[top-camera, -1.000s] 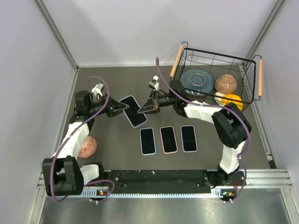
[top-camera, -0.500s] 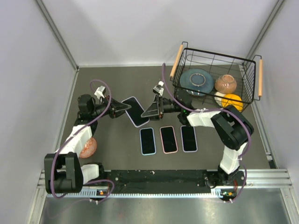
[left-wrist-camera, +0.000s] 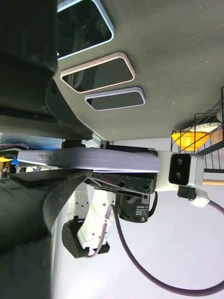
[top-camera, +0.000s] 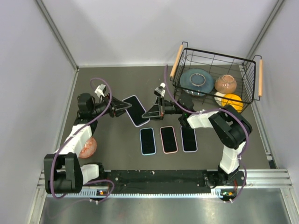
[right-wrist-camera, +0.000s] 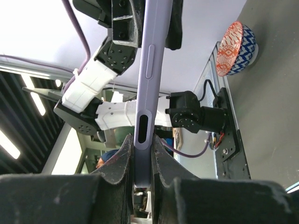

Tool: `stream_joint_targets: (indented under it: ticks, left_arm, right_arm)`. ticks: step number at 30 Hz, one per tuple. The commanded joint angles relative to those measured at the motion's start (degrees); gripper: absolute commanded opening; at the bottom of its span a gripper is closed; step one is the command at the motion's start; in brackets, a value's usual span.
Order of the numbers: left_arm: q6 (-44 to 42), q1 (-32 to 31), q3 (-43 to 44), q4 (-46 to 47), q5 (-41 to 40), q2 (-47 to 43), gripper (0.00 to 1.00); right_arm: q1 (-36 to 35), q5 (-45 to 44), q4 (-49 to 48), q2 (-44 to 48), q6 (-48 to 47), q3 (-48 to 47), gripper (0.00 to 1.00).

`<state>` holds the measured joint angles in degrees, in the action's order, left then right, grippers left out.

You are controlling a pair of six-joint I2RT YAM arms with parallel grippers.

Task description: Put the phone into the phone case

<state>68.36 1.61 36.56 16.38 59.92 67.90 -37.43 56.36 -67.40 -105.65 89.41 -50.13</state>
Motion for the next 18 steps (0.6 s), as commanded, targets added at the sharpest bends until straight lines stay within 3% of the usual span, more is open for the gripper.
stream_joint_targets:
  ticks: [1,8,15,16,17,18]
  left_arm:
    - [-4.46,0.07,1.07,-0.56,-1.04,-1.53,0.38]
    - [-5.87,-4.5,-4.38,-2.51,-1.38,-7.69,0.4]
    - [-3.15,-8.81,-7.46,-1.44,-2.44,-10.06,0.35]
    - [-3.23,-8.99,-7.46,-1.88,-2.7,-10.85,0.31]
    - [-3.32,-9.08,-7.55,-2.49,-3.31,-11.21,0.1]
    - [-3.93,-9.08,-7.38,-3.71,-3.58,-11.64,0.01]
  right_arm:
    - [-0.19,-2.39,-9.33,2.38,0.51,-1.9,0.0]
    - [-0.1,-4.85,-10.39,0.44,2.97,-5.68,0.0]
    - [-0.1,-6.17,-6.61,0.35,0.42,-5.51,0.0]
    - [-0.1,-6.52,-6.0,0.35,-0.02,-5.33,0.0]
    - [-0.1,-6.61,-5.64,0.18,-0.28,-5.16,0.0]
    - [-0.1,-6.7,-5.29,0.26,-0.46,-5.07,0.09]
